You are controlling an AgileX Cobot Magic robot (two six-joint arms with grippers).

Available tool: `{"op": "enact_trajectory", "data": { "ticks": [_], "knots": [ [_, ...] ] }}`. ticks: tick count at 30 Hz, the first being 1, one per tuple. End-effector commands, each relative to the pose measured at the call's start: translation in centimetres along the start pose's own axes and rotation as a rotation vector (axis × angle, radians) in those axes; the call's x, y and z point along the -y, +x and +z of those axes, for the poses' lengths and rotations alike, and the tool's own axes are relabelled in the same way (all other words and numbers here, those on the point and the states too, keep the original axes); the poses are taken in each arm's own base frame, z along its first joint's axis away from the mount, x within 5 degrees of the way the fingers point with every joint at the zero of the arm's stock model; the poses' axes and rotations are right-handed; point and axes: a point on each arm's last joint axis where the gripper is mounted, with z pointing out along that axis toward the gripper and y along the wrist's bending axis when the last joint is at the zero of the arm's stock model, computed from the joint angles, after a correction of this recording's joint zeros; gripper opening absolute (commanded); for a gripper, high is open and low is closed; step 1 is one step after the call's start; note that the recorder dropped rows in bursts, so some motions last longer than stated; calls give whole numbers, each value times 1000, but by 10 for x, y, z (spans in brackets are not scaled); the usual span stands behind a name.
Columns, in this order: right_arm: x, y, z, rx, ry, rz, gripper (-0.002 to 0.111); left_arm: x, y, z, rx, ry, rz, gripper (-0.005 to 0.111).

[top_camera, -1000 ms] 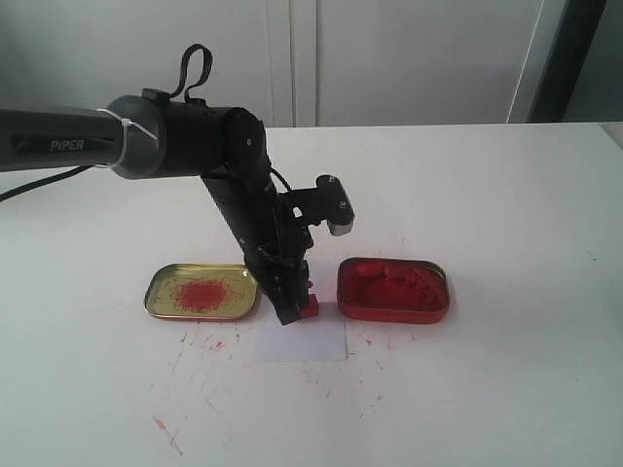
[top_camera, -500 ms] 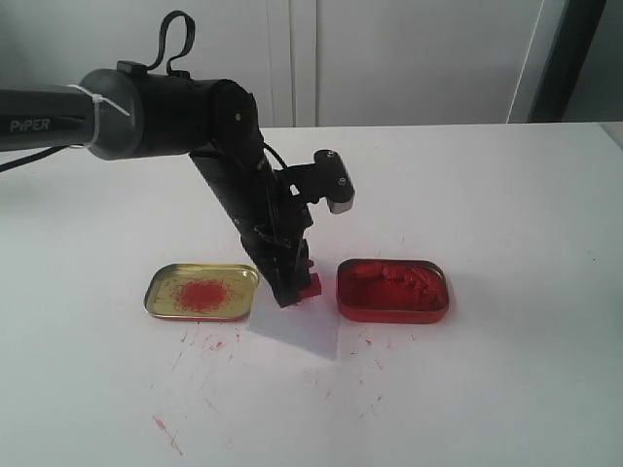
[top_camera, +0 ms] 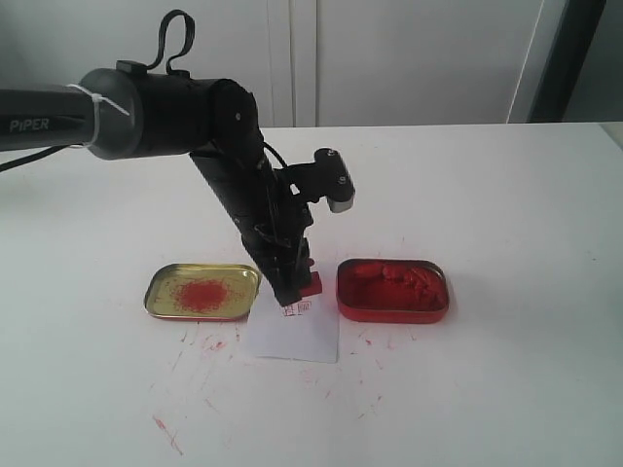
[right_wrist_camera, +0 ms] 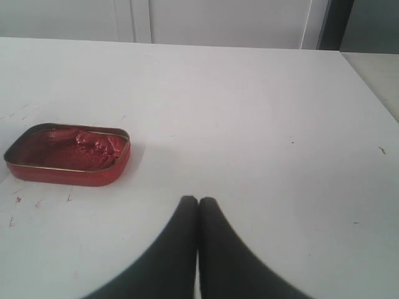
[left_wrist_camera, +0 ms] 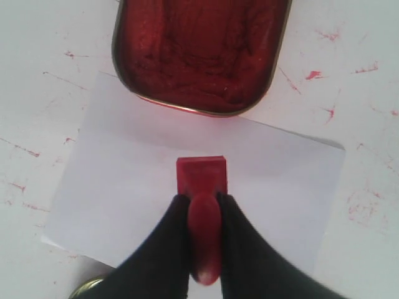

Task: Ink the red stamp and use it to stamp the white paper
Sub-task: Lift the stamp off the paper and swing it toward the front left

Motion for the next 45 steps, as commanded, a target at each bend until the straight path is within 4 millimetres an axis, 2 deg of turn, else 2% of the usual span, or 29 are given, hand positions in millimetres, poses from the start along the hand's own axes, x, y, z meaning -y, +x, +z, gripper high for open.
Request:
{"op": "enact_trajectory", "data": {
  "ticks": [1, 15, 21, 30, 45],
  "knots": [
    [0, 0, 0, 14, 0, -2, 0, 5, -3, -7, 11, 8, 0, 0],
    [0, 0, 0, 14, 0, -2, 0, 12, -13, -39, 93, 8, -56, 0],
    [0, 0, 0, 14, 0, -2, 0, 21, -19, -52, 159, 73, -106, 0],
    [0, 0, 0, 14, 0, -2, 0, 34, -20, -71, 158, 160, -108, 0],
    [0, 0, 0, 14, 0, -2, 0, 44, -13, -76, 65, 262, -225, 0]
  ]
}}
